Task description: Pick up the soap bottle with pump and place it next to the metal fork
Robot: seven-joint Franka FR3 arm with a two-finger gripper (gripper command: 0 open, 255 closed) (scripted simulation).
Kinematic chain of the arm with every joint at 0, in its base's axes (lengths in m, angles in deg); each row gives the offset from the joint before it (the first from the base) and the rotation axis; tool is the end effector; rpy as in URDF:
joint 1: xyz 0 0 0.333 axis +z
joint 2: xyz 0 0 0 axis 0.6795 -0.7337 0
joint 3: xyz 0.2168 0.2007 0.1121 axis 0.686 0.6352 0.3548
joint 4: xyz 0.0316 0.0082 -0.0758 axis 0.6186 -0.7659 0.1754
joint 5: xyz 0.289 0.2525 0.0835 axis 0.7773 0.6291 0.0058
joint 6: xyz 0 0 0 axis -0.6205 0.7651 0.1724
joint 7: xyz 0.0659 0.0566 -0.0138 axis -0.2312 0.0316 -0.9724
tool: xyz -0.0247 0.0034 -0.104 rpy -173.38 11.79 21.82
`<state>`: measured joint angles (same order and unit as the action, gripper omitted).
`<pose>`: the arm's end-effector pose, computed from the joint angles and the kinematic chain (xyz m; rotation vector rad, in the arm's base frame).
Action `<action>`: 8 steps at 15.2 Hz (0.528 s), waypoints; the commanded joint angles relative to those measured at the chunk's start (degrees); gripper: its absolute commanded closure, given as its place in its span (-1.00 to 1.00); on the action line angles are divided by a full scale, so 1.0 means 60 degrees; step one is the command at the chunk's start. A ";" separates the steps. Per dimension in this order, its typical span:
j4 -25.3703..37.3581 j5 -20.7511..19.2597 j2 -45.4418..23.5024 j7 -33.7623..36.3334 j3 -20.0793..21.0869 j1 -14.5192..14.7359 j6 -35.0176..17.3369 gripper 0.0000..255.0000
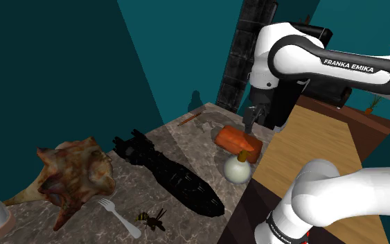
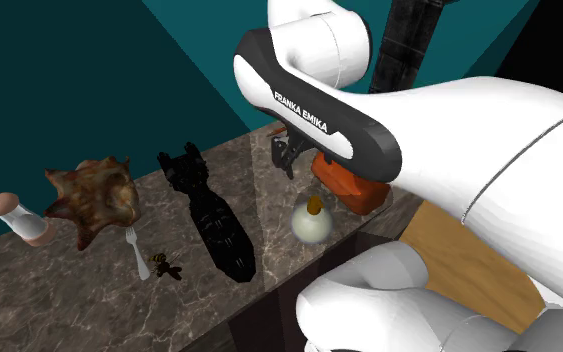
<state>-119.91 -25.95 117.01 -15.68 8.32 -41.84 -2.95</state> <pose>0.2781 -0.0225 0.5495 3.0551 -0.1007 -0.2519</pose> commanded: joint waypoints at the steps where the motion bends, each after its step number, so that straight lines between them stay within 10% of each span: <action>1: 0.0000 0.0000 0.0000 0.0000 0.0000 0.0000 0.0000 -1.00; 8: -0.2418 -0.0463 0.0537 -0.0806 -0.0933 -0.0179 -0.2194 -1.00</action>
<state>-132.33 -28.31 119.56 -19.79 3.53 -42.70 -14.32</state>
